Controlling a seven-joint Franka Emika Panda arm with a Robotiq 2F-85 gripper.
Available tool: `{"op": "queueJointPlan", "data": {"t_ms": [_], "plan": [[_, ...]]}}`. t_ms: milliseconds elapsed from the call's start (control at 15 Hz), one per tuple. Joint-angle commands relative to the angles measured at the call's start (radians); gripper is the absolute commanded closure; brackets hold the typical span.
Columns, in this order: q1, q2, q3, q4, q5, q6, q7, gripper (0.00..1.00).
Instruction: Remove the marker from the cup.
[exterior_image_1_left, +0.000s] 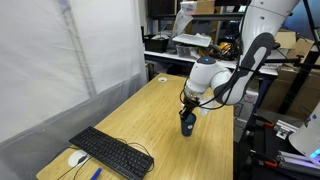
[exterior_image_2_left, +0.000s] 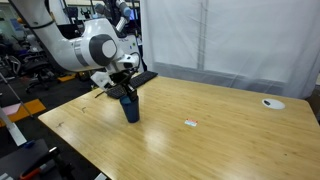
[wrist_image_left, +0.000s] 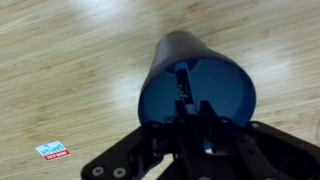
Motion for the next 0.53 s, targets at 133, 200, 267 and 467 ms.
{"op": "queueJointPlan", "data": {"t_ms": [133, 200, 267, 467], "plan": [[0.08, -0.093, -0.057, -0.041, -0.052, -0.007, 0.034, 0.95], [0.101, -0.108, -0.073, -0.046, -0.066, -0.008, 0.048, 0.95], [0.122, -0.127, -0.092, -0.055, -0.082, -0.007, 0.064, 0.95], [0.188, -0.178, -0.161, -0.077, -0.148, -0.015, 0.126, 0.95]]}}
